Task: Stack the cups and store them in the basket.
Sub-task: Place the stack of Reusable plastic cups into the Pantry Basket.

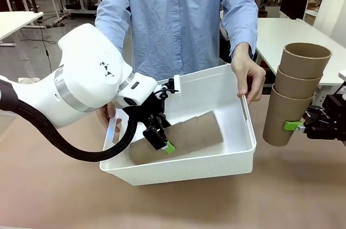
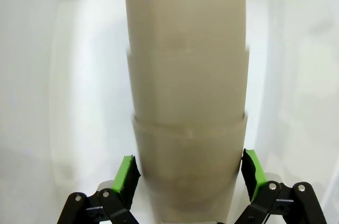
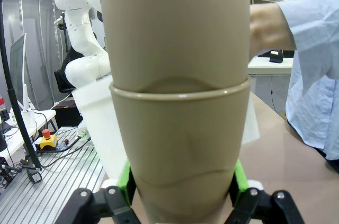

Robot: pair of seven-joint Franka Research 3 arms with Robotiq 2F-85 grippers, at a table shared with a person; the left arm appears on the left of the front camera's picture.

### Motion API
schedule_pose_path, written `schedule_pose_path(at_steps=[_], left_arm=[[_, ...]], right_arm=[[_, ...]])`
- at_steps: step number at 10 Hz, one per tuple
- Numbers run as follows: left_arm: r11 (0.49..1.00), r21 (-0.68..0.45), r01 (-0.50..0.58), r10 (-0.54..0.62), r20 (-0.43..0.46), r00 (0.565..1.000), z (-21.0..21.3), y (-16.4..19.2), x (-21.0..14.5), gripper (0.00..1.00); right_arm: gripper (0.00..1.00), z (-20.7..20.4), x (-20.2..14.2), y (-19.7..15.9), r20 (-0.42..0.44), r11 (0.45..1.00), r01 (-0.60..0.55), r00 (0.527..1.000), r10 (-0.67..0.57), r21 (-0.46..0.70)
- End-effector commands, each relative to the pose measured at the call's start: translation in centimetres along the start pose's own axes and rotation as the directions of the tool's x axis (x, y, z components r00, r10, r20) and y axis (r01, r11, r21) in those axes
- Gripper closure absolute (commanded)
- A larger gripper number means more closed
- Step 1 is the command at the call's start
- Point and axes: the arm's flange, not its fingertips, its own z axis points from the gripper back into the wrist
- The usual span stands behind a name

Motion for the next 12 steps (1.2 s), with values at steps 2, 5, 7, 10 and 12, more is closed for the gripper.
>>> schedule_pose_path(at_steps=[2,5,7,10,12], left_arm=[[0.996,-0.093,-0.015,0.02,0.053,0.998,3.4,-0.8,-0.2,0.0],[0.982,-0.185,-0.023,0.051,0.147,0.988,11.2,-1.4,-1.6,0.0],[0.98,-0.198,-0.013,0.062,0.241,0.969,16.9,-1.4,-4.1,0.0],[0.989,-0.148,-0.005,0.057,0.349,0.935,23.7,-0.6,-10.5,0.0],[0.995,-0.098,-0.037,0.069,0.357,0.931,26.6,0.1,-15.8,0.0]], right_arm=[[0.15,-0.2,0.5,-0.1,0.001,1.0,-0.011,1.0,0.011,0.002],[0.15,-0.2,0.5,-0.1,0.001,1.0,-0.011,1.0,0.011,0.002],[0.15,-0.2,0.5,-0.1,0.001,1.0,-0.011,1.0,0.011,0.002],[0.15,-0.2,0.5,-0.1,0.001,1.0,-0.011,1.0,0.011,0.002],[0.15,-0.2,0.5,-0.1,0.001,1.0,-0.011,1.0,0.011,0.002]])
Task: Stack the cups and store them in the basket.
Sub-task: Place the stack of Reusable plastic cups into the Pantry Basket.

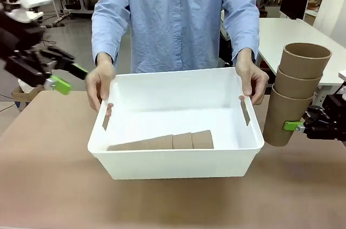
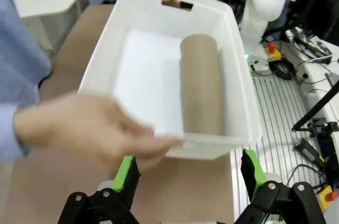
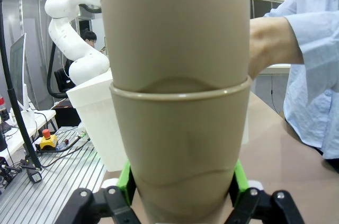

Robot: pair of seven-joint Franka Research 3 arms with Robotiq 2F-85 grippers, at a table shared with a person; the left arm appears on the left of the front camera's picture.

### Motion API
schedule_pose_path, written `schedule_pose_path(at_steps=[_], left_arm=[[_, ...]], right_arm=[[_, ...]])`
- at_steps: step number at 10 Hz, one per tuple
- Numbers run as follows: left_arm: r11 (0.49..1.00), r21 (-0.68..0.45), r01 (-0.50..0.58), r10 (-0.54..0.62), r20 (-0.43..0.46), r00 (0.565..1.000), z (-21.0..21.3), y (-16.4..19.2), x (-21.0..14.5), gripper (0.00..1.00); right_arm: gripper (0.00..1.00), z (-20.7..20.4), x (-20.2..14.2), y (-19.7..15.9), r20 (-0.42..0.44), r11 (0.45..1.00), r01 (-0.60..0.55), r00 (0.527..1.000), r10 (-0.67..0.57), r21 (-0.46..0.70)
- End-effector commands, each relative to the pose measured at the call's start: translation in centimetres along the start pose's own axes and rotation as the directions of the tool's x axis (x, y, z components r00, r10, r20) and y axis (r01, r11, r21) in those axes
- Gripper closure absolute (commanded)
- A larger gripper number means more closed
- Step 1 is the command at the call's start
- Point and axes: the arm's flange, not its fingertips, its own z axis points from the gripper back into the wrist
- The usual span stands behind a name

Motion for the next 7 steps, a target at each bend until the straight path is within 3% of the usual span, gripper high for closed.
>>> schedule_pose_path(at_steps=[1,4,7], left_arm=[[1.0,0.025,0.018,-0.018,0.02,1.0,2.3,0.3,-2.9,0.0],[0.999,0.04,0.022,-0.025,0.067,0.997,4.7,-0.5,-4.1,0.0],[0.998,0.056,-0.001,-0.001,0.04,0.999,4.5,0.1,-4.2,0.0]], right_arm=[[0.15,-0.2,0.5,-0.1,0.001,1.0,-0.011,1.0,0.011,0.002],[0.15,-0.2,0.5,-0.1,0.001,1.0,-0.011,1.0,0.011,0.002],[0.15,-0.2,0.5,-0.1,0.001,1.0,-0.011,1.0,0.011,0.002]])
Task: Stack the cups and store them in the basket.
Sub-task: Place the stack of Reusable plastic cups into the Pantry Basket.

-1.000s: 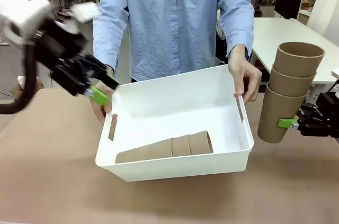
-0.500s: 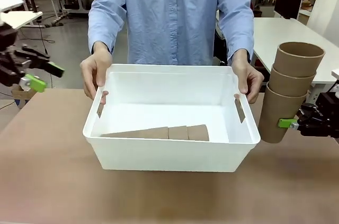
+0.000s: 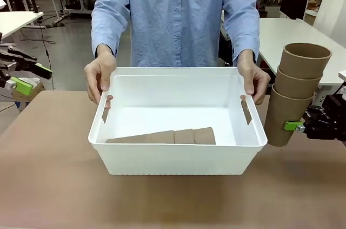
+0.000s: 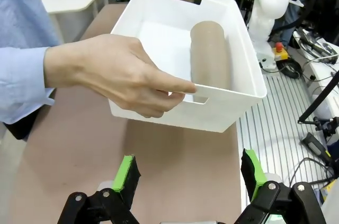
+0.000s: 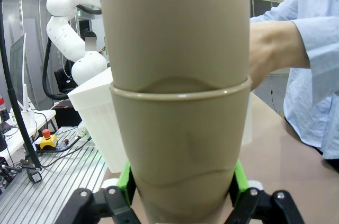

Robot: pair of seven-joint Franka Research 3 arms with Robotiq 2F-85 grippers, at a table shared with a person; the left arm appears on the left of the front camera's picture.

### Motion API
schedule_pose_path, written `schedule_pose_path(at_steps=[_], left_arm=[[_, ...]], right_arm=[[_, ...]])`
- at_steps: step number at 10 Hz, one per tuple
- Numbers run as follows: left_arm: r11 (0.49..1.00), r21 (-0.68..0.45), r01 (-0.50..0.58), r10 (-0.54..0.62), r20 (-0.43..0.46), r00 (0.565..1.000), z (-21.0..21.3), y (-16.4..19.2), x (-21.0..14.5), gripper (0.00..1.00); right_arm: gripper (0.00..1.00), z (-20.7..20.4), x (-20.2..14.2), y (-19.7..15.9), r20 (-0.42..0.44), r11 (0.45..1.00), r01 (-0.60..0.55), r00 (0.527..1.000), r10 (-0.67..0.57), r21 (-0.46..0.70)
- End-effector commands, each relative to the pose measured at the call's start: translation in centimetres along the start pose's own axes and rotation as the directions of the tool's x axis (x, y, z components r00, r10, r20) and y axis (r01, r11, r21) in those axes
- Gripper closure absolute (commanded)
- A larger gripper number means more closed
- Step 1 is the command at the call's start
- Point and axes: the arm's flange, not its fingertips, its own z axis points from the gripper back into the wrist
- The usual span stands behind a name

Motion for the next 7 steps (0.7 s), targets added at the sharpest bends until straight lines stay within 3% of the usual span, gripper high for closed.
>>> schedule_pose_path(at_steps=[1,7], left_arm=[[1.0,0.006,0.0,0.0,0.002,1.0,-0.09,0.15,0.11,0.0],[1.0,0.006,0.0,0.0,0.002,1.0,-0.09,0.15,0.11,0.0]], right_arm=[[0.15,-0.19,0.47,-0.05,0.002,1.0,-0.011,1.0,0.011,0.002],[0.15,-0.19,0.47,-0.05,0.002,1.0,-0.011,1.0,0.011,0.002]])
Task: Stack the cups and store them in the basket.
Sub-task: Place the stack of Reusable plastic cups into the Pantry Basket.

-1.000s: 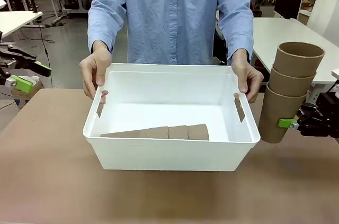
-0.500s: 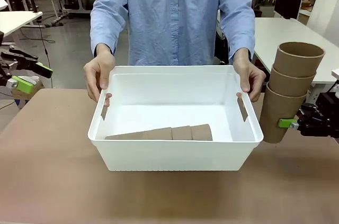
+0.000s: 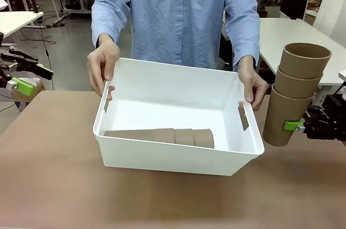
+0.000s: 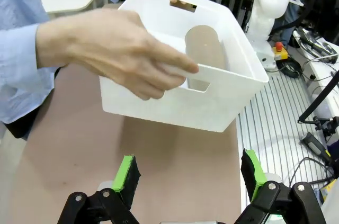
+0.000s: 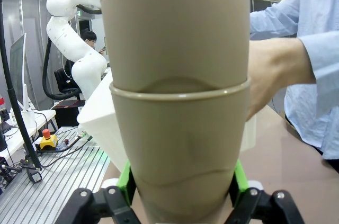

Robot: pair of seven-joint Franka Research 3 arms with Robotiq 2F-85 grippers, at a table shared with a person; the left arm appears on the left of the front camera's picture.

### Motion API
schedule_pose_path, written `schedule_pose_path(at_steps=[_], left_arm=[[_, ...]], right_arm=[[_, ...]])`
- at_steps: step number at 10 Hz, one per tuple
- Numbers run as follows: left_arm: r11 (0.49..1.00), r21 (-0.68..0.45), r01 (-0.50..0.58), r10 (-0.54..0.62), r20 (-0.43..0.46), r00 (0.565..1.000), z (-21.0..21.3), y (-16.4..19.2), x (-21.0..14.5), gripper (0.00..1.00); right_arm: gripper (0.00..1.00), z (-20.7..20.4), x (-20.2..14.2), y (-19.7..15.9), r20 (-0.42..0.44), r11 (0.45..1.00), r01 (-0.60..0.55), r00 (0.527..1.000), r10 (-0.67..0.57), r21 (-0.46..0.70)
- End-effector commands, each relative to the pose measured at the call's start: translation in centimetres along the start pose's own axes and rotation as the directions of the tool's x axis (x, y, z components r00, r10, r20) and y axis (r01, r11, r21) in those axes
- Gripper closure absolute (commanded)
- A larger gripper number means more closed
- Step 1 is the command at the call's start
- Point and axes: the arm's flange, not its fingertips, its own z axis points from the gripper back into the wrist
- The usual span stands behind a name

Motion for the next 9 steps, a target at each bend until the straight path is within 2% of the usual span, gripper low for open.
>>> schedule_pose_path(at_steps=[1,7,9], left_arm=[[1.0,0.006,0.0,0.0,0.004,1.0,0.0,0.1,0.1,0.0],[1.0,0.006,0.0,0.0,0.004,1.0,0.0,0.1,0.1,0.0],[1.0,0.006,0.0,0.0,0.004,1.0,0.0,0.1,0.1,0.0]], right_arm=[[0.15,-0.2,0.5,-0.1,0.002,1.0,-0.011,1.0,0.011,0.002],[0.15,0.0,0.0,0.0,0.0,1.0,0.0,1.0,0.0,0.0],[0.15,-0.7,4.1,1.6,0.038,0.999,0.039,0.999,-0.039,-0.006]])
